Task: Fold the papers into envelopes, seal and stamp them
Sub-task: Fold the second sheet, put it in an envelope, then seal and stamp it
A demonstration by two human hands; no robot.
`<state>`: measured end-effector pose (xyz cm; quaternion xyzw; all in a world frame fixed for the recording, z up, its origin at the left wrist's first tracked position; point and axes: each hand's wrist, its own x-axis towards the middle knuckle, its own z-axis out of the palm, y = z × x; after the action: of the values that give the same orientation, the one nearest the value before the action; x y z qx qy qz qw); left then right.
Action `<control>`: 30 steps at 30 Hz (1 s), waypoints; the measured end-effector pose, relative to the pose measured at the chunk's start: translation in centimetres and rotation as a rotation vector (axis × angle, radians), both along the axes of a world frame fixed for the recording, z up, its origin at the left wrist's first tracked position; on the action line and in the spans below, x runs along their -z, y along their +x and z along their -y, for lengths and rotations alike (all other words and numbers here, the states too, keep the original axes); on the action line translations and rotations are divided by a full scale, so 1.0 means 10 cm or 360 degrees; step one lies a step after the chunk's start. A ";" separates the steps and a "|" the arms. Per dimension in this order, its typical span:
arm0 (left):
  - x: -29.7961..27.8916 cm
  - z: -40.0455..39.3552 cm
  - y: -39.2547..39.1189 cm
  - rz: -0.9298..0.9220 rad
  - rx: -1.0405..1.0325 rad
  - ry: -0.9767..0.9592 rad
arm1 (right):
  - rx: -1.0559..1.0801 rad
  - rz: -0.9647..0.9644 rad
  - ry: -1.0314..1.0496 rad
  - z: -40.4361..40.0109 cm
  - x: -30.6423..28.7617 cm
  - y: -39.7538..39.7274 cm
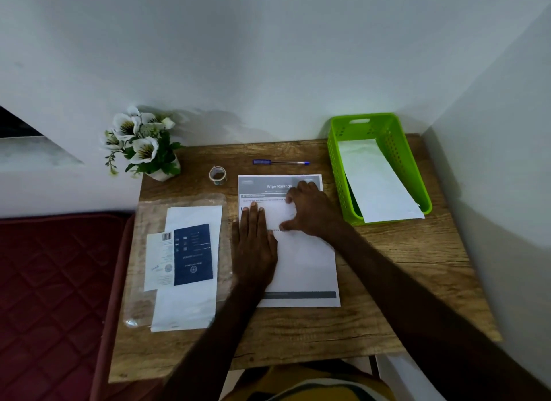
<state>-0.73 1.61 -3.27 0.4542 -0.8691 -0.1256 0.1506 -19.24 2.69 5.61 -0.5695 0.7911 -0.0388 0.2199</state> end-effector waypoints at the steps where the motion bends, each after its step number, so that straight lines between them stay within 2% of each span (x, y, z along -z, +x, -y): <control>1: 0.00 0.00 0.00 -0.0004 0.0002 0.0001 | -0.0001 0.0011 0.0027 0.03 -0.01 -0.01; 12: -0.14 -0.04 -0.02 -0.0100 -0.0069 -0.0135 | -0.0081 0.0070 0.0073 0.18 -0.08 0.00; 17: -0.14 -0.05 -0.02 -0.0125 -0.0075 -0.0137 | -0.0198 -0.0082 0.0119 0.21 -0.12 0.02; 22: -0.24 -0.07 -0.03 -0.0098 -0.0120 -0.0134 | -0.0109 0.0207 -0.0115 0.17 -0.25 0.05; 25: -0.36 -0.07 -0.02 -0.0091 -0.0181 -0.0184 | -0.0103 0.0177 -0.0244 0.14 -0.35 0.08; 30: -0.46 -0.05 0.06 -0.0120 -0.0182 -0.0344 | -0.0279 0.0091 -0.0542 -0.02 -0.39 0.09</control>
<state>-0.13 2.15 1.33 0.4792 -0.8439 -0.0395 0.2380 -18.36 2.89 9.54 -0.6639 0.7138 -0.1691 0.1453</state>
